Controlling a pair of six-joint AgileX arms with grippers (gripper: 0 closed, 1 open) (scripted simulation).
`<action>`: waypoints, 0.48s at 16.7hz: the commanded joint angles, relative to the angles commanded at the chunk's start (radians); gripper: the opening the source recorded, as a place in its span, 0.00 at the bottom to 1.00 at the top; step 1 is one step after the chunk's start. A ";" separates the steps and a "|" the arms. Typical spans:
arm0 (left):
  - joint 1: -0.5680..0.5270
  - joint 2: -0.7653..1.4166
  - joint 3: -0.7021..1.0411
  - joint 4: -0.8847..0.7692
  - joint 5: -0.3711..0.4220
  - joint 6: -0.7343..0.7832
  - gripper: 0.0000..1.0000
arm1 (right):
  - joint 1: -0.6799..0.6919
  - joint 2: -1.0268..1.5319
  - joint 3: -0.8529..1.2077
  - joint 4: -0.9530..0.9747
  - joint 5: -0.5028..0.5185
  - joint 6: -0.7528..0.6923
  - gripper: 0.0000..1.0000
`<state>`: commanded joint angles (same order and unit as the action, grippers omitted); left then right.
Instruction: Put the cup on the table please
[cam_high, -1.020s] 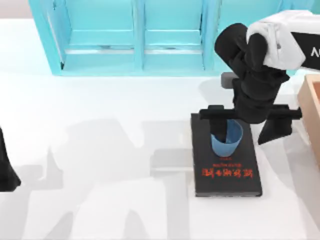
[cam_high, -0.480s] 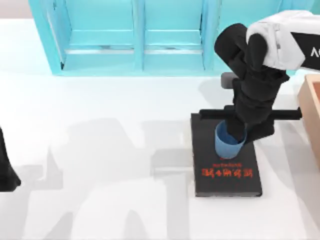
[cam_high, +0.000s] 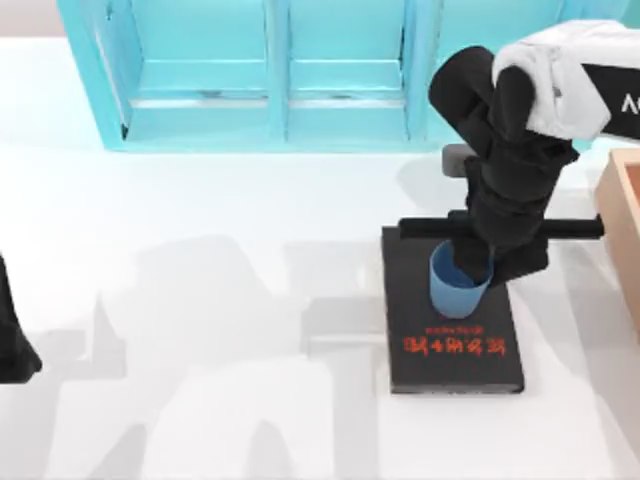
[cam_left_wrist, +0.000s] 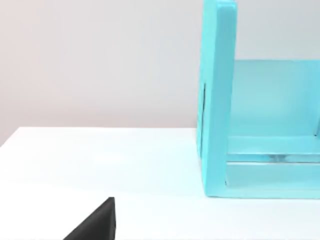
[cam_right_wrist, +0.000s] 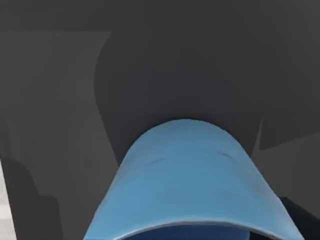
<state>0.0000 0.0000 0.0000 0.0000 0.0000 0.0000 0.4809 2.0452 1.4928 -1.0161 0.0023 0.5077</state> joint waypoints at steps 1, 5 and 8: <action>0.000 0.000 0.000 0.000 0.000 0.000 1.00 | -0.001 -0.002 0.011 -0.014 0.000 0.001 0.00; 0.000 0.000 0.000 0.000 0.000 0.000 1.00 | 0.000 -0.030 0.105 -0.146 0.000 -0.002 0.00; 0.000 0.000 0.000 0.000 0.000 0.000 1.00 | -0.001 -0.043 0.136 -0.179 0.000 -0.002 0.00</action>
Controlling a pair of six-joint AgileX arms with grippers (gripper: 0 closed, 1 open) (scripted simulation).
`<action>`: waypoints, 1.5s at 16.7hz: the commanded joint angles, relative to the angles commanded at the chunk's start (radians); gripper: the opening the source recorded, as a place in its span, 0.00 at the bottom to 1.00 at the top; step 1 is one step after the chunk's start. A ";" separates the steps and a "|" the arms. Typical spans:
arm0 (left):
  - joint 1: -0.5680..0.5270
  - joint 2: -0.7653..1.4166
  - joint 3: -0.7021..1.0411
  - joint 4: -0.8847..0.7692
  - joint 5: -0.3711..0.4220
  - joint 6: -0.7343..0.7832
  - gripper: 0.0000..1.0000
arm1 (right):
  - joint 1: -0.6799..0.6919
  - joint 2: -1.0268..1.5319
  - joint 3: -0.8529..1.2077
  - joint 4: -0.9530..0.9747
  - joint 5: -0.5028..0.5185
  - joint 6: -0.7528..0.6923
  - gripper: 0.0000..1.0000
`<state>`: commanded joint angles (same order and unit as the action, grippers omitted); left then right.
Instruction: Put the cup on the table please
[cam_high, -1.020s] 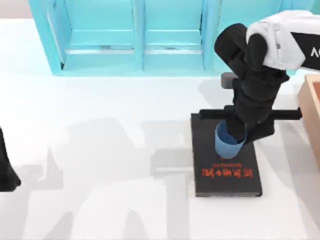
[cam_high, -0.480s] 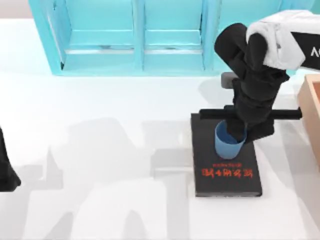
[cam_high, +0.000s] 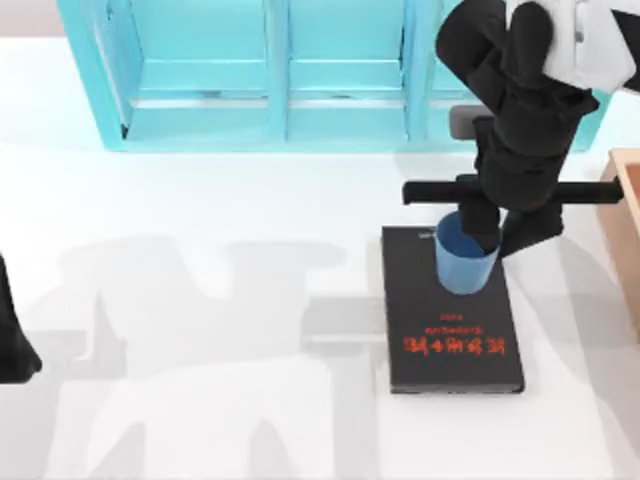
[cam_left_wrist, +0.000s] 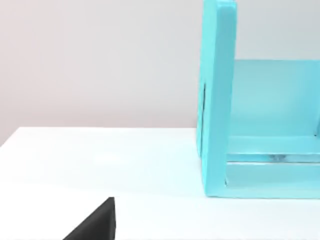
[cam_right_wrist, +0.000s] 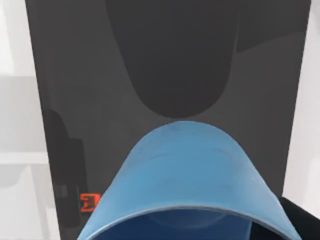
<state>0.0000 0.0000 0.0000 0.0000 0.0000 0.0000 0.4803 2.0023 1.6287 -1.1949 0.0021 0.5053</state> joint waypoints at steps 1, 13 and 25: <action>0.000 0.000 0.000 0.000 0.000 0.000 1.00 | 0.000 0.000 0.000 0.000 0.000 0.000 0.00; 0.000 0.000 0.000 0.000 0.000 0.000 1.00 | 0.170 0.198 0.445 -0.177 -0.015 0.165 0.00; 0.000 0.000 0.000 0.000 0.000 0.000 1.00 | 0.206 0.243 0.367 -0.039 -0.016 0.202 0.00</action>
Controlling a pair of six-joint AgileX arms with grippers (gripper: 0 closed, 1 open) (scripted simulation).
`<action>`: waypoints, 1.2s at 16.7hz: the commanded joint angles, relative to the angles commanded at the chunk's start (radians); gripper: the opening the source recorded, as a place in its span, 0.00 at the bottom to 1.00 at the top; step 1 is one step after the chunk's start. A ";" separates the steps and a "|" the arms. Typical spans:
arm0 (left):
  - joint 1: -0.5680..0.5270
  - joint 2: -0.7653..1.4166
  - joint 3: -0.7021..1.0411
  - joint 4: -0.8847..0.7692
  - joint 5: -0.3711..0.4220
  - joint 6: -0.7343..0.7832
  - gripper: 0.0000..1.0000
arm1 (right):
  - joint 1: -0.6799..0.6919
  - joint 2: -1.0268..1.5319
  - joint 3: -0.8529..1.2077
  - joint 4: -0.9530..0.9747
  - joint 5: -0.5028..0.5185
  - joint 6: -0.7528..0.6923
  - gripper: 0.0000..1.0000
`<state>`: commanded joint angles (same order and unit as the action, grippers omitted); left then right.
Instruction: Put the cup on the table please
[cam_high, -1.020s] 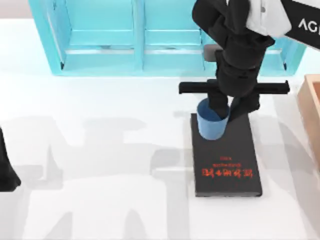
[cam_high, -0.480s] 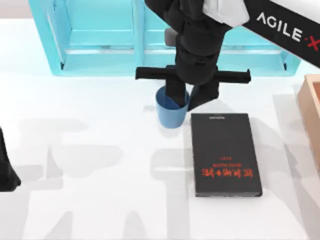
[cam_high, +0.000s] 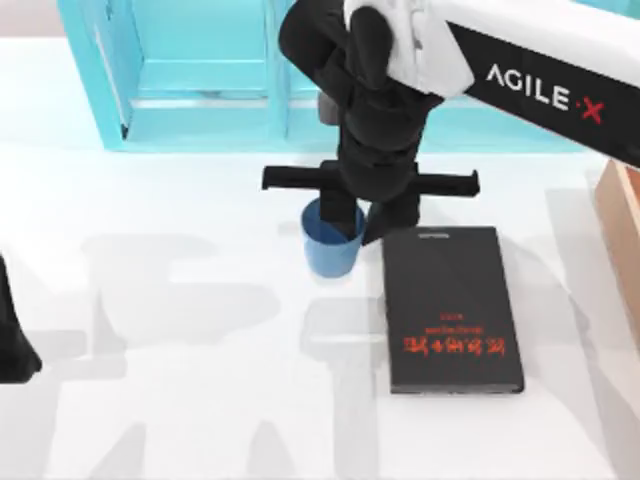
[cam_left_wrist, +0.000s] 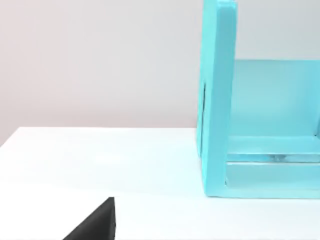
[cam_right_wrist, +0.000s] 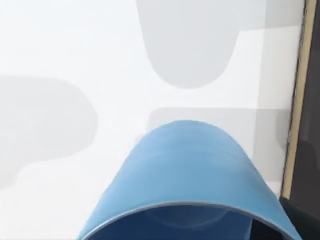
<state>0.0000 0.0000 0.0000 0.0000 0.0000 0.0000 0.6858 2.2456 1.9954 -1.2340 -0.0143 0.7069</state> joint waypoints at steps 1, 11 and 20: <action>0.000 0.000 0.000 0.000 0.000 0.000 1.00 | 0.003 0.007 -0.030 0.032 0.001 0.004 0.00; 0.000 0.000 0.000 0.000 0.000 0.000 1.00 | 0.008 0.016 -0.063 0.067 0.001 0.008 0.30; 0.000 0.000 0.000 0.000 0.000 0.000 1.00 | 0.008 0.016 -0.063 0.067 0.001 0.008 0.98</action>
<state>0.0000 0.0000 0.0000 0.0000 0.0000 0.0000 0.6936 2.2618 1.9328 -1.1669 -0.0131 0.7152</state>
